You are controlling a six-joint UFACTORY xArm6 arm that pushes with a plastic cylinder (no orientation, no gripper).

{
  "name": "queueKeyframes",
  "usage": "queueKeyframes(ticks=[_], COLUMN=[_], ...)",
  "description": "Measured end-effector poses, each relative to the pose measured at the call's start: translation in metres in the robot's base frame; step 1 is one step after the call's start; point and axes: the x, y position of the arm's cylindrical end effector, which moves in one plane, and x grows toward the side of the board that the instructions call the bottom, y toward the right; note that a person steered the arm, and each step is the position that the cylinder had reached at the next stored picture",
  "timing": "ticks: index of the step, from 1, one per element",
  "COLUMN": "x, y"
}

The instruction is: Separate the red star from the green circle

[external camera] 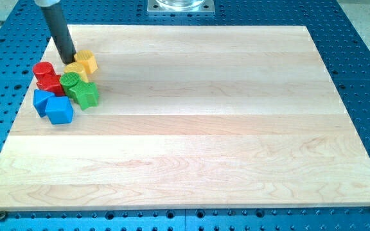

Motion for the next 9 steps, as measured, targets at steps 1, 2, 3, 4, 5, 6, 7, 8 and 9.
queueKeyframes(ticks=[1,2,3,4,5,6,7,8,9], x=[0.011,0.011,0.012,0.012,0.028,0.078,0.137,0.148,0.148], y=[0.012,0.021,0.020,0.007,-0.016,-0.023,-0.022,-0.019,-0.019])
